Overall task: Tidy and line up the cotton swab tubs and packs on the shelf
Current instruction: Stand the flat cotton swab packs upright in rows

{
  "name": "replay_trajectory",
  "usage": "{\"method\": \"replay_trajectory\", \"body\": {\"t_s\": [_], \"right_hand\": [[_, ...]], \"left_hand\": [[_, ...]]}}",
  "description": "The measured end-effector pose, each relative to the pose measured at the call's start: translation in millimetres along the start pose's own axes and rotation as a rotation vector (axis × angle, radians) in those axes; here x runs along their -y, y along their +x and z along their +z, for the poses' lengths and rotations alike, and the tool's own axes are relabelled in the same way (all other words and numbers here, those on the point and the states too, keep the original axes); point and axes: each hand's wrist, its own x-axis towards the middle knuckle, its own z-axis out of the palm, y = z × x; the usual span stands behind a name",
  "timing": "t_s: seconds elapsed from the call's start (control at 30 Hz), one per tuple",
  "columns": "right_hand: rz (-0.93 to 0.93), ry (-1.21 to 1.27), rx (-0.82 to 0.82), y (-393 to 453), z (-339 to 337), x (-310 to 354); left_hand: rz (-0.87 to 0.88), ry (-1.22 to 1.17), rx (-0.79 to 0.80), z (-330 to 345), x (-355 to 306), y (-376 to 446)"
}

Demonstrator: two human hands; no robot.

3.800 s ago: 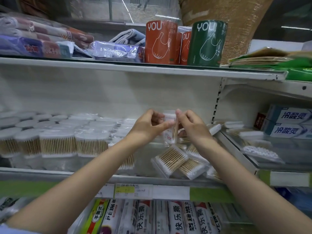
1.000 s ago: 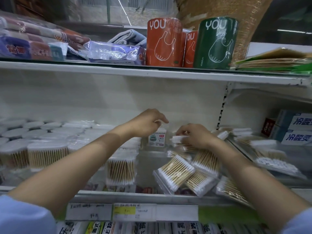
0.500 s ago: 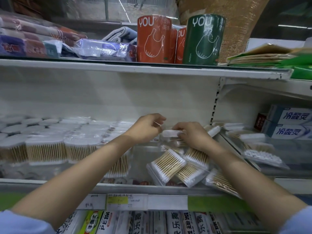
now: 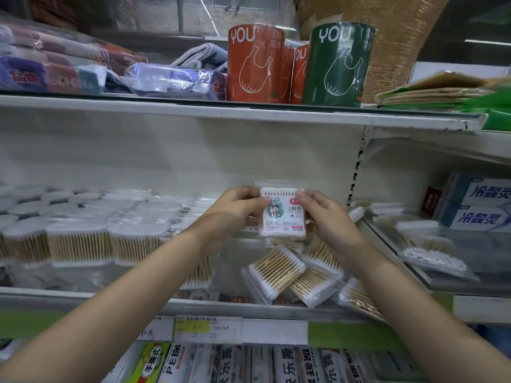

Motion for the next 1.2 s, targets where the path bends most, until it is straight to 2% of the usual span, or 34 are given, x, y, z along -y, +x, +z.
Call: {"method": "replay_trajectory", "body": {"t_s": [0.4,0.57,0.7,0.8,0.93,1.0,1.13,1.2], "right_hand": [[0.041,0.028,-0.018,0,4,2],[0.036,0.074,-0.012,-2,4,4],[-0.004,0.014,-0.043,-3,4,5],[-0.076,-0.072,-0.048,-8,6,6],[-0.152,-0.091,0.069,-15,7,8],[-0.156,-0.127,0.059,-15,4,5],[-0.068,-0.125,-0.022,-11,1,3],[-0.001,-0.032,0.008,-13,0,3]], "left_hand": [[-0.002,-0.028,-0.037,4,4,2],[0.038,-0.067,-0.12,7,6,1],[0.162,0.22,-0.287,7,9,0],[0.13,0.287,-0.195,12,6,-4],[0.109,0.331,-0.147,17,10,-8],[0.103,0.267,-0.129,16,14,-7],[-0.069,-0.262,-0.039,18,14,-8],[-0.127,-0.408,-0.018,18,11,-8]]}}
